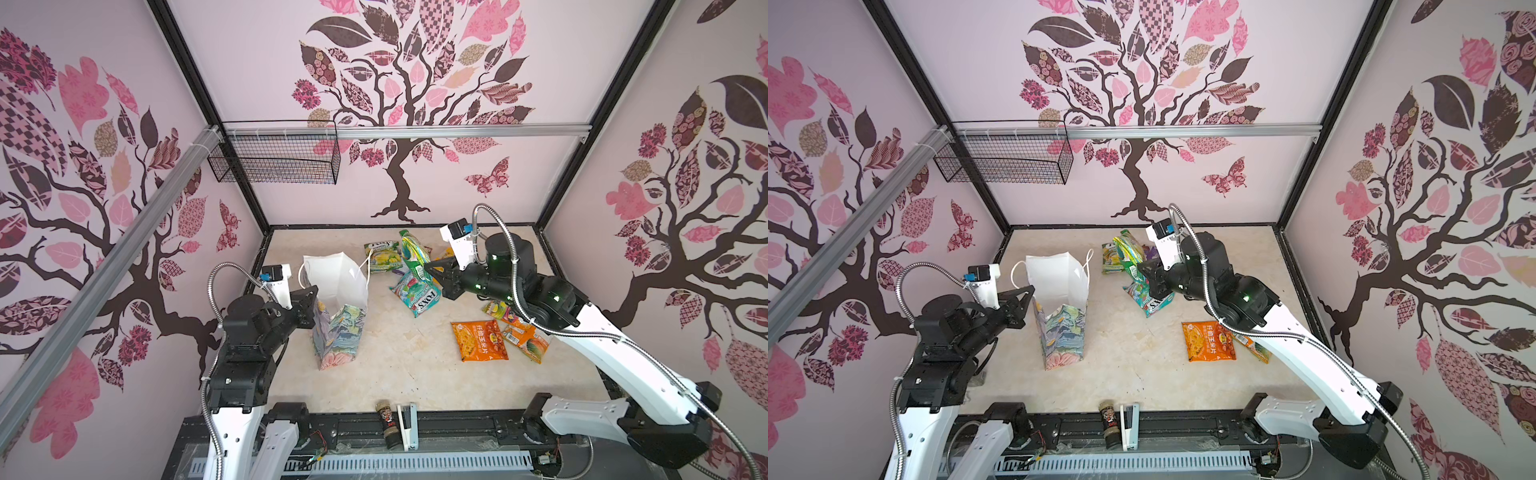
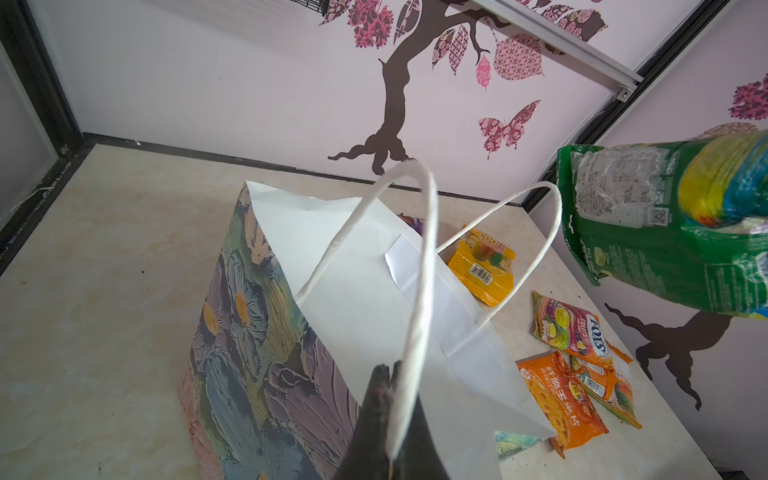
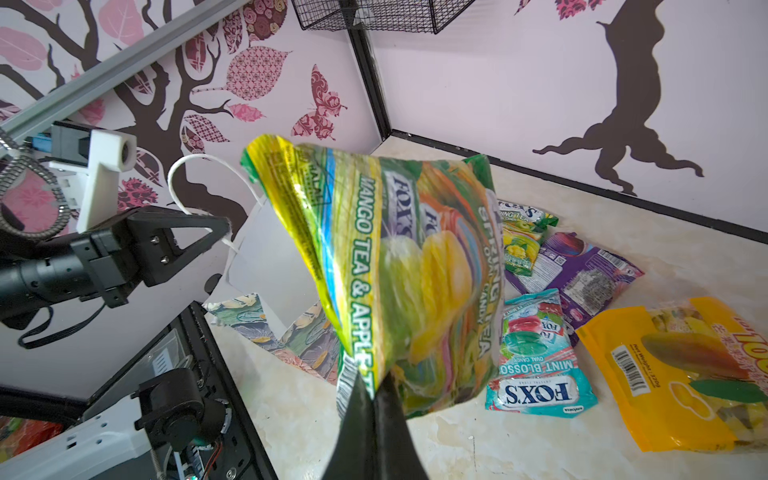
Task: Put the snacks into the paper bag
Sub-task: 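Carry the green packet with the right gripper over the bag opening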
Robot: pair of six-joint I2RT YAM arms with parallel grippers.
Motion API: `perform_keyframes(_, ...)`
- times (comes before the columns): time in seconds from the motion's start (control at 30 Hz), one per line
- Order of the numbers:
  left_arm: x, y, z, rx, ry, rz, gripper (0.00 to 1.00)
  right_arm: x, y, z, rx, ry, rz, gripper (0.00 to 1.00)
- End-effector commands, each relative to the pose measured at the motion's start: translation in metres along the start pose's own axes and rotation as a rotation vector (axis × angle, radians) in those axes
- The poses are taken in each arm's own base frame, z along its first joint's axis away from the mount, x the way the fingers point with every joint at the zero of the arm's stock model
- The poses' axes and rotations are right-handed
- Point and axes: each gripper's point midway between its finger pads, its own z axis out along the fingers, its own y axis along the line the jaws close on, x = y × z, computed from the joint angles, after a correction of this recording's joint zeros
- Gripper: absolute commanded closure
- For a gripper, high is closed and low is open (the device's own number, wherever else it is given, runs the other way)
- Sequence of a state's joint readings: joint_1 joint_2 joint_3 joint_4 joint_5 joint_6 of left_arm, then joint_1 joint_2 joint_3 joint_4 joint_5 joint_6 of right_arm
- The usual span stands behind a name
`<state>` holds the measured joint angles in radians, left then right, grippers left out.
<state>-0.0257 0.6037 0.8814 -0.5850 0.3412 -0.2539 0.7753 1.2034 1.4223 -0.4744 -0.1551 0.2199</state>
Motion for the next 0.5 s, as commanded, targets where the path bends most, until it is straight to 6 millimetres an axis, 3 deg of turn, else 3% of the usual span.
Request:
perform_keyframes(0.0, 0.003, 0.004, 0.002, -0.009, 0.001, 0.007, 1.0, -0.029, 0.031, -0.008, -0.148, -0.063, -0.036, 1.0)
perform_keyframes(0.47, 0.003, 0.004, 0.003, -0.009, 0.004, 0.007, 1.0, -0.059, 0.095, -0.027, -0.465, -0.102, -0.053, 1.0)
